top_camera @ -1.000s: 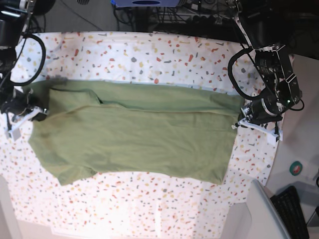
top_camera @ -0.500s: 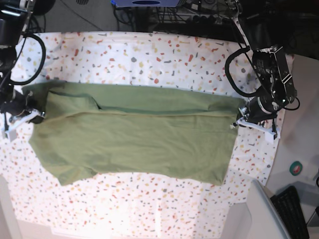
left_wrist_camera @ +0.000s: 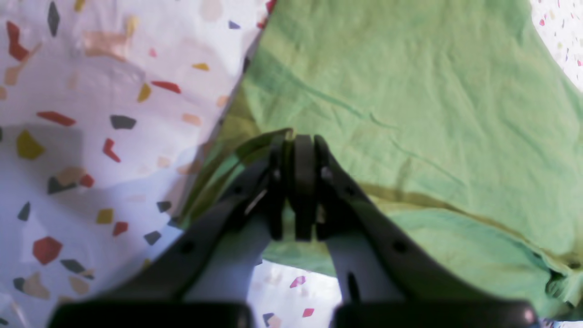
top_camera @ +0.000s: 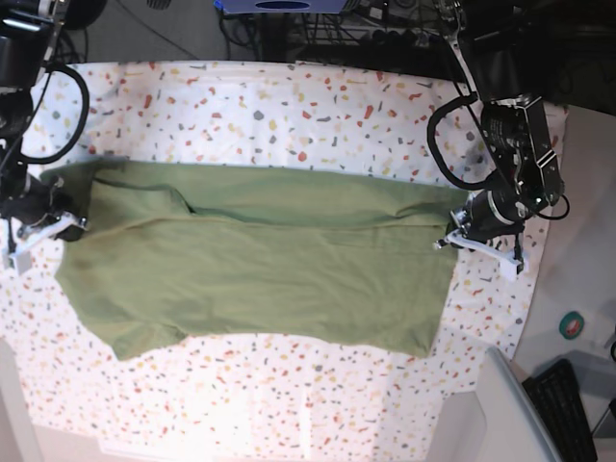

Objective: Layout the t-shirt on the table in an organized manner, then fold the t-shirt properly
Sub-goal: 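Lift the shirt edge with both grippers and fold it over the shirt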

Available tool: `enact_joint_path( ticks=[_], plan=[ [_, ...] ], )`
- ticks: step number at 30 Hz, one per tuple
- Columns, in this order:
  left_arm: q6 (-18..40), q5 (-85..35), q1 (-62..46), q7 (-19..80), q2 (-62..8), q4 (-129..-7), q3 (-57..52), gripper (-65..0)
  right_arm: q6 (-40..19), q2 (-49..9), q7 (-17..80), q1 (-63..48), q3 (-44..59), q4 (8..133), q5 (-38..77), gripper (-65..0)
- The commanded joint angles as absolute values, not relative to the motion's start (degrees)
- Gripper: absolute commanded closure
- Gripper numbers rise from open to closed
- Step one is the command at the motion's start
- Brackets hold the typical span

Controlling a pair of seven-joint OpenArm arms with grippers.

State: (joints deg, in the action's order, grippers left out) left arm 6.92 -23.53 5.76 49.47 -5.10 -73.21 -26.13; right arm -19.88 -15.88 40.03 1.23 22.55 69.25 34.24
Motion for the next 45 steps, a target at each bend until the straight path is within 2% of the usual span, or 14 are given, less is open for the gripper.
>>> enact_joint_path(
  ticks=[1,3,5,7,11,12,14,20,23,26,30,41,45],
  plan=[
    [7.2,-24.0,6.8,48.7,-5.8,-74.1,-26.3,0.0,-19.6,-16.8,38.8,2.1,23.0,70.0,34.9,0.0],
    [7.2,-24.0,6.8,48.7,-5.8,-74.1,-26.4,0.0,-19.6,-16.8,38.8,1.6,23.0,70.0,34.9,-1.2],
    [7.2,-24.0,6.8,48.7,-5.8,-74.1,-26.4,-0.2,-19.6,-16.8,38.5,1.4,23.0,70.1,34.9,-12.8],
    [7.2,-24.0,7.3,48.6,-5.8,-74.1,-26.4,-13.5,-19.6,-16.8,38.4,1.3,23.2,70.1,34.9,-18.6],
    [7.2,-24.3,8.0,48.3,-5.8,-74.1,-26.6,-38.8,-19.6,-15.7,38.4,1.2,29.1,70.6,35.0,-18.8],
    [7.2,-24.3,8.0,47.0,-5.8,-74.5,-26.8,-43.3,-20.0,-15.1,38.4,1.2,31.4,71.2,35.0,-18.8],
    [7.2,-24.3,7.2,43.7,-5.8,-77.1,-28.5,-46.6,-20.2,-14.4,38.4,-0.1,34.9,73.5,35.0,-18.8],
    [7.5,-24.5,-2.0,41.0,-5.3,-89.2,-32.4,-47.6,-20.3,-14.2,38.4,-8.0,36.6,84.7,35.6,-19.5],
    [9.3,-29.8,-7.1,40.8,-5.4,-90.7,-32.7,-47.6,-20.3,-9.6,38.4,-10.0,41.9,85.6,35.6,-19.7],
    [14.0,-38.5,-10.9,39.3,-5.3,-88.0,-36.6,-47.6,-20.3,-5.0,38.8,-10.3,48.1,85.1,35.6,-21.5],
    [15.0,-41.5,-11.9,36.4,-5.3,-81.6,-37.2,-47.6,-20.3,-2.2,38.6,-10.5,49.5,82.9,35.6,-31.7],
    [15.2,-41.5,-5.7,36.1,-4.2,-70.6,-37.1,-47.6,-20.4,-2.2,37.2,-5.4,49.5,70.7,35.6,-32.7],
    [15.2,-41.5,-4.7,34.9,-4.5,-68.6,-32.3,-46.7,-20.4,-2.2,33.4,-4.7,49.1,67.8,35.5,-32.7]
  ],
)
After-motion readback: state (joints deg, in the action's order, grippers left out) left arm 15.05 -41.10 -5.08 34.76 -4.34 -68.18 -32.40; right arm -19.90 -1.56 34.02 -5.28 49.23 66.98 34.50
